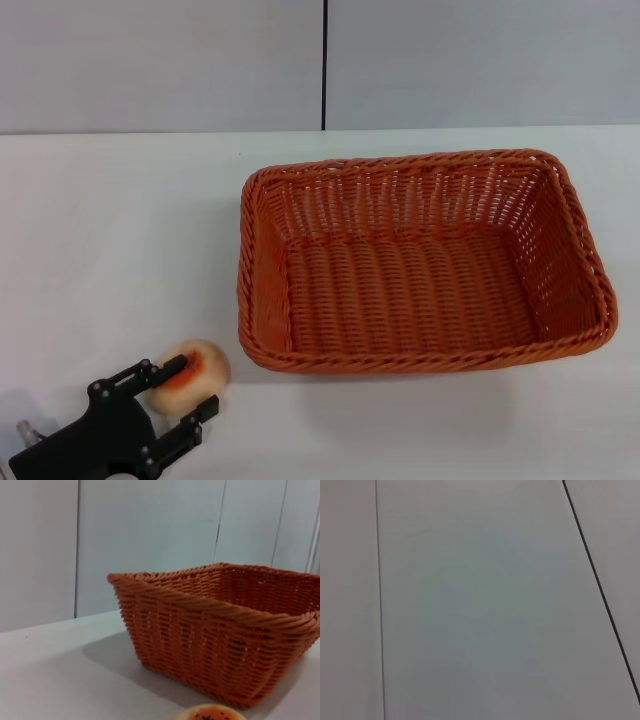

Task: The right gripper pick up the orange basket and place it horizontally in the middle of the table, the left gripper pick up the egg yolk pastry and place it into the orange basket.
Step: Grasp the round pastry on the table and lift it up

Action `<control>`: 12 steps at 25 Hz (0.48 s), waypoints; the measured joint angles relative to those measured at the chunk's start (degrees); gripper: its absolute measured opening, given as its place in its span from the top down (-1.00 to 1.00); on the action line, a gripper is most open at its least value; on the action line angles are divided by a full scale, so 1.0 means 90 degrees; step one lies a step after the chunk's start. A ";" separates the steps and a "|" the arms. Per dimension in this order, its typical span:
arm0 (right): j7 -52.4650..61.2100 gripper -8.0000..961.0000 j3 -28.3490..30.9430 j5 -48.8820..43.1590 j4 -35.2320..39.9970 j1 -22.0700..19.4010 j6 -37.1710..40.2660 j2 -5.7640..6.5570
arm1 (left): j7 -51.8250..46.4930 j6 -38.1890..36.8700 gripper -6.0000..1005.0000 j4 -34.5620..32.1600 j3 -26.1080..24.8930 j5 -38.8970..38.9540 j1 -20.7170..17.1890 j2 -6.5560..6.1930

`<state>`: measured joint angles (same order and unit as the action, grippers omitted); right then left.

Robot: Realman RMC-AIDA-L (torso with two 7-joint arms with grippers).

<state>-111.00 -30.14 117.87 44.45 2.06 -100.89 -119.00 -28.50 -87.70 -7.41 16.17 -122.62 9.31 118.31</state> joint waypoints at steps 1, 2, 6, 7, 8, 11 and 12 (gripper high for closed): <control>0.0000 -0.10 0.0002 0.0000 -0.0060 0.0024 0.0005 0.0001 | 0.0001 -0.0060 -0.44 -0.0008 -0.0007 0.0012 -0.0004 -0.0001; 0.0000 -0.10 0.0002 0.0000 -0.0060 0.0024 0.0005 0.0001 | 0.0001 -0.0060 -0.44 -0.0008 -0.0007 0.0012 -0.0004 -0.0001; 0.0000 -0.10 0.0010 0.0000 -0.0143 0.0077 0.0011 0.0008 | 0.0003 -0.0071 -0.25 -0.0007 -0.0014 0.0011 0.0010 -0.0002; 0.0000 -0.10 0.0010 0.0000 -0.0143 0.0077 0.0011 0.0008 | 0.0003 -0.0067 -0.18 -0.0007 -0.0014 0.0008 0.0014 -0.0002; 0.0000 -0.10 0.0010 0.0000 -0.0147 0.0080 0.0011 0.0008 | 0.0003 -0.0063 -0.12 -0.0007 -0.0014 0.0005 0.0018 -0.0002; 0.0000 -0.10 0.0010 0.0000 -0.0200 0.0087 0.0020 0.0005 | 0.0003 -0.0052 0.36 -0.0004 -0.0004 0.0000 0.0024 -0.0002; 0.0000 -0.10 0.0010 0.0000 -0.0200 0.0087 0.0020 0.0005 | 0.0003 -0.0052 0.38 -0.0004 -0.0004 0.0000 0.0024 -0.0002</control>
<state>-111.00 -30.05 117.87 42.65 2.84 -100.71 -118.95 -28.47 -88.16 -7.45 16.13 -122.63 9.53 118.30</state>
